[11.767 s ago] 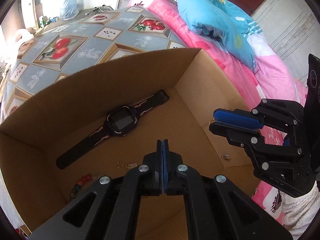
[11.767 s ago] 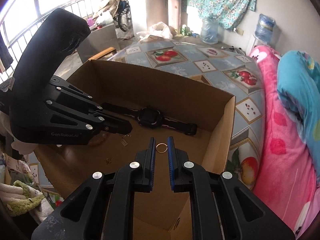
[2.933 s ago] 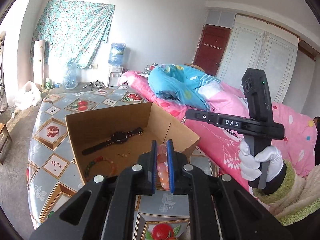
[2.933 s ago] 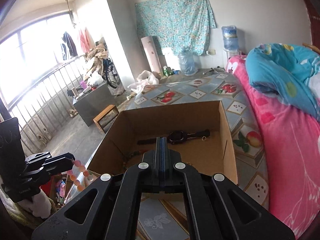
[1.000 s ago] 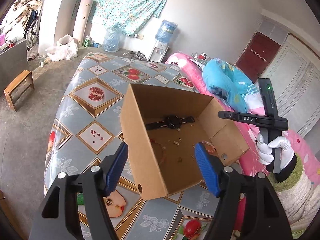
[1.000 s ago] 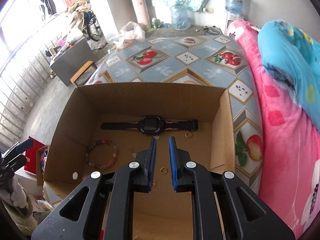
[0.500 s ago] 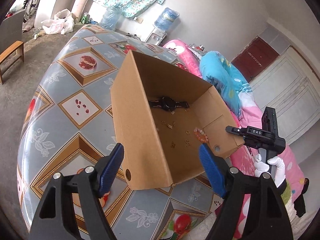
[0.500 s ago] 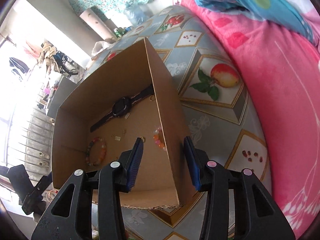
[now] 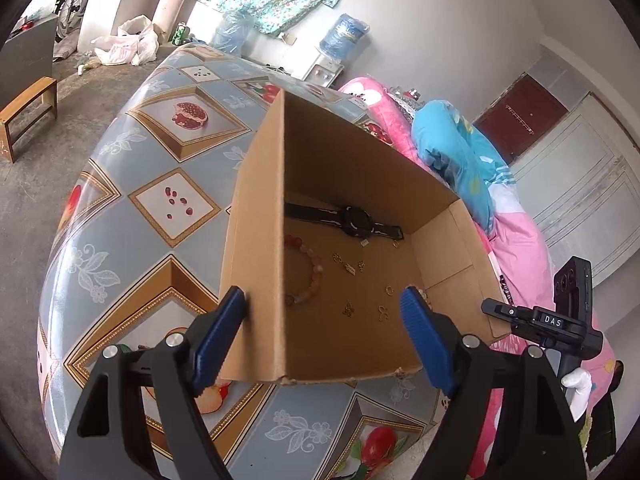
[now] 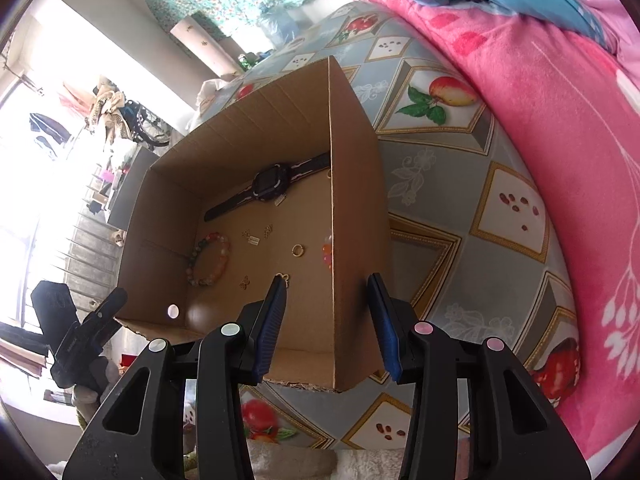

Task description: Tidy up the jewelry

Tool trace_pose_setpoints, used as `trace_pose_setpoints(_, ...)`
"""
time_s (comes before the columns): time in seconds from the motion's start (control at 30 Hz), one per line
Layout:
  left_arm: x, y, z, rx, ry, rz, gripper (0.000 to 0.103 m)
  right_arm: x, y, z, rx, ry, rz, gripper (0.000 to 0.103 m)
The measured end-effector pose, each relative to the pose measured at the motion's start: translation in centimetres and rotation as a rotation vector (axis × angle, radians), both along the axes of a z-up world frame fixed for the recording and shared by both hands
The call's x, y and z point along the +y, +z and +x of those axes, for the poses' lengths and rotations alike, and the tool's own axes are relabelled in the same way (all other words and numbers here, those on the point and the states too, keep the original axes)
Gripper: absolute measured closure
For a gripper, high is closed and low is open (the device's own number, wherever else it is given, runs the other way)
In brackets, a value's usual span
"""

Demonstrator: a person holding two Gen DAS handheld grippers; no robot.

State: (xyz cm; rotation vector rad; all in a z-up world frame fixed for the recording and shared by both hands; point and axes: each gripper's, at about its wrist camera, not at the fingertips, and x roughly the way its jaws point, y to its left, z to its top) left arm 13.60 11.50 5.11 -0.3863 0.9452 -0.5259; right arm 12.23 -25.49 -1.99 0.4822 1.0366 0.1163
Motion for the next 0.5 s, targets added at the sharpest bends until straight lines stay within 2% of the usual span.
trace_pose_setpoints(0.13, 0.0, 0.0, -0.8, -0.002, 0.018, 0.006, 0.025, 0.7, 0.1, -0.5, -0.019, 0.014, -0.039, 0.06)
trace_pose_setpoints(0.5, -1.0, 0.4, -4.8, 0.003, 0.059, 0.064, 0.025, 0.2, -0.4, -1.7, -0.054, 0.047, -0.062, 0.059)
